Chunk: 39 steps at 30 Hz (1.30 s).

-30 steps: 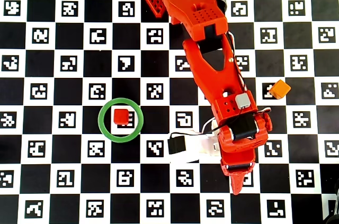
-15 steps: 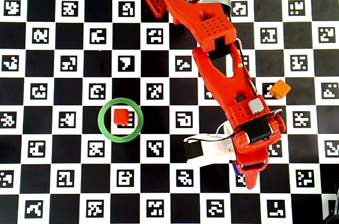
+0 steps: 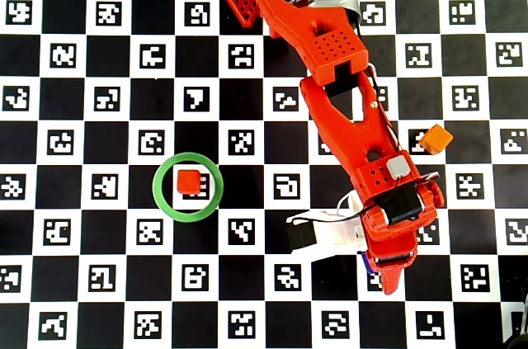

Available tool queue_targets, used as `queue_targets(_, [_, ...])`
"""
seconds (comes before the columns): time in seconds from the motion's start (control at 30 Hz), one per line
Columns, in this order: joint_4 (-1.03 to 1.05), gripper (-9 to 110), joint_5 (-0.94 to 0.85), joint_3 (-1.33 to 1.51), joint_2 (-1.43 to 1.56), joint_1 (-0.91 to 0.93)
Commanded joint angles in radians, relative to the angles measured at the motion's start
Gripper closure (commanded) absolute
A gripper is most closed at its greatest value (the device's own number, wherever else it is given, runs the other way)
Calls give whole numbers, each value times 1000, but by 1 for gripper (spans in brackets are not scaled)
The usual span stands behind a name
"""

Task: Grab the red cube then put it in the green circle then put the blue cube on top and finally the orange cube on top

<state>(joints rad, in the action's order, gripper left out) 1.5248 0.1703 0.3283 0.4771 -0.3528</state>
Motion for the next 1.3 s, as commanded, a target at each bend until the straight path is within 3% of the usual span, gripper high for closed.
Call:
queue_targets(0.0, [-20, 61, -6, -84, 31, 5])
queue_targets(0.97, [-38, 95, -31, -123, 5, -17])
queue_targets(1.27, [-14, 97, -52, -130, 18, -18])
